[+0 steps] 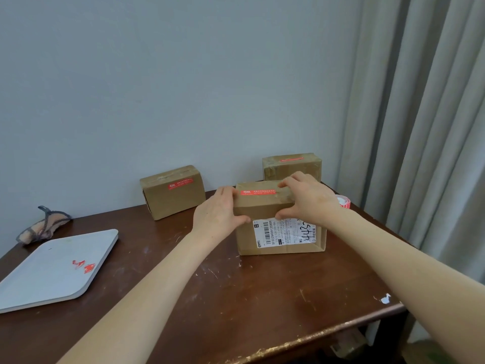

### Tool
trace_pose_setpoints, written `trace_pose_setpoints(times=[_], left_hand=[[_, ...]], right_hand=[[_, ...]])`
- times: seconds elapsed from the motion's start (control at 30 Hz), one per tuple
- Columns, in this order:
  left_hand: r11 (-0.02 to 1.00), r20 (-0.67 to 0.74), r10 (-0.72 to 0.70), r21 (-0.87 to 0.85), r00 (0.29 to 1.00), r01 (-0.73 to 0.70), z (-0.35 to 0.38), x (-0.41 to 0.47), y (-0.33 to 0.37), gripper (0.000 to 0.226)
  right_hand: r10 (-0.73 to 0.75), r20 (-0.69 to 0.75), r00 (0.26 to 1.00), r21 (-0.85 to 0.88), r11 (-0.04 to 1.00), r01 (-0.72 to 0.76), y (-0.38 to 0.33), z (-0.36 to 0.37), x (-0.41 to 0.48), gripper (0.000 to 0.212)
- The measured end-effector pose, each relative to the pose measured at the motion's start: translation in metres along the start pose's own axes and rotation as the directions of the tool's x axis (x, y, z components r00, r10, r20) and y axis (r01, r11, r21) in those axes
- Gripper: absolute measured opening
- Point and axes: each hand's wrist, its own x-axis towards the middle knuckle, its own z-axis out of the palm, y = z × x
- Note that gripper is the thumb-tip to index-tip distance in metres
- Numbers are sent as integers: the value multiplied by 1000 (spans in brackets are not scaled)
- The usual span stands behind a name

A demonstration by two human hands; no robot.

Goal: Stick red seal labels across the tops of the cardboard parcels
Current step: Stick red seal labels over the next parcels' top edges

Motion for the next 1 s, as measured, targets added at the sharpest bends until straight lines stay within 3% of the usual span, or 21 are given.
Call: trace_pose_setpoints(times=[0.13, 0.23, 0.4, 0.53, 0.67, 0.83, 1.0], left_hand=[[970, 40, -115, -209, 993, 121, 5, -6, -10, 87], [911, 114, -189, -351, 975, 217, 12, -14, -10, 92], [872, 221, -180, -415, 959, 259, 19, -27, 0, 72], [854, 281, -175, -434, 943, 288, 20, -29, 6, 52], [827, 316, -178, -465, 932, 316, 17, -27, 3, 43], [715, 229, -212, -626, 950, 311, 0, -24, -2, 39], [522, 187, -204, -809, 961, 269, -30, -18, 2, 40]], right_hand=[[113, -176, 978, 149, 985, -87, 16, -3, -15, 86], [230, -207, 951, 225, 957, -182, 26, 6, -30, 91], [377, -150, 914, 339, 888, -311, 33, 24, -47, 96], [431, -21, 902, 402, 830, -387, 31, 38, -55, 79], [434, 34, 900, 437, 804, -404, 25, 38, -57, 72], [407, -23, 913, 589, 744, -316, 23, 23, -44, 73], [440, -10, 898, 789, 555, -263, 25, 0, -31, 61]])
